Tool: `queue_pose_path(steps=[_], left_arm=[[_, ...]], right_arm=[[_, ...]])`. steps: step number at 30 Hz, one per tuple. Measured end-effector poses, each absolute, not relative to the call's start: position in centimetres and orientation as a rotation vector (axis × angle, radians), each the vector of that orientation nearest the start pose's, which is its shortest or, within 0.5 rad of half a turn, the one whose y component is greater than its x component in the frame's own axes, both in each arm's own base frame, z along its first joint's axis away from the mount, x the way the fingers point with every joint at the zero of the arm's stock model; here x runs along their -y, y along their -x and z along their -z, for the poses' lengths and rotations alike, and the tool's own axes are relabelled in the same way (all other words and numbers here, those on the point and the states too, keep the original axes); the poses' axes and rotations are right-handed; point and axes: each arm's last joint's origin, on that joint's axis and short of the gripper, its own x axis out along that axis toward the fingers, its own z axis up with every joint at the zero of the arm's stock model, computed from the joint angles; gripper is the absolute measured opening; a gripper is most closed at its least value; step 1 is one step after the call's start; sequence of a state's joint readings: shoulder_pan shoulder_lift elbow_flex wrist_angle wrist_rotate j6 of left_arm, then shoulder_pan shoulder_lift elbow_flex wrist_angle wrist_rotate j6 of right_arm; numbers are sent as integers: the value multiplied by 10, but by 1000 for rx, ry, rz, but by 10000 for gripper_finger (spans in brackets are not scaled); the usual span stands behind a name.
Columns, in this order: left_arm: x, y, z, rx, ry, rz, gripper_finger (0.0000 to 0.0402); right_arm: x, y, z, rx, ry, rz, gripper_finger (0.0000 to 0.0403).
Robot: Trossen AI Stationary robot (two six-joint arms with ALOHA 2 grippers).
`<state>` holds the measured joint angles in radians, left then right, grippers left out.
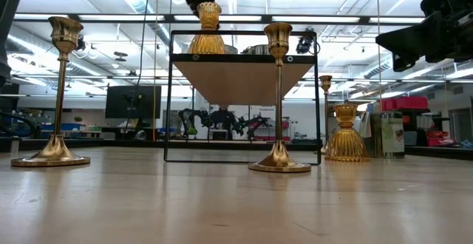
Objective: Pick & Place candle stick holders
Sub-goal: Put the bottom scented candle can aligned with the other scented candle can on the shelf
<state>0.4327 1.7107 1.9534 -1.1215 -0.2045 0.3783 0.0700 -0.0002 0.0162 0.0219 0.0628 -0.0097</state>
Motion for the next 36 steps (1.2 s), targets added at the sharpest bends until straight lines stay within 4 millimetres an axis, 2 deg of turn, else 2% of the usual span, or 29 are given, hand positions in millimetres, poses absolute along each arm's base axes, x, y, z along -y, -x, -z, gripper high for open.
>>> queue_pose_path(steps=[6, 16, 26, 36], left_arm=[[-152, -298, -402, -1099, -208, -477, 330], [-153, -291, -398, -1168, -152, -542, 232], [-157, -302, -376, -1282, -119, -519, 122], [-164, -316, -356, -1344, -115, -504, 41]], right_arm=[[-5, -96, -171, 38, 7, -7, 27], [-5, -96, -171, 38, 7, -7, 27], [-5, -96, -171, 38, 7, -7, 27], [-5, -96, -171, 38, 7, -7, 27]])
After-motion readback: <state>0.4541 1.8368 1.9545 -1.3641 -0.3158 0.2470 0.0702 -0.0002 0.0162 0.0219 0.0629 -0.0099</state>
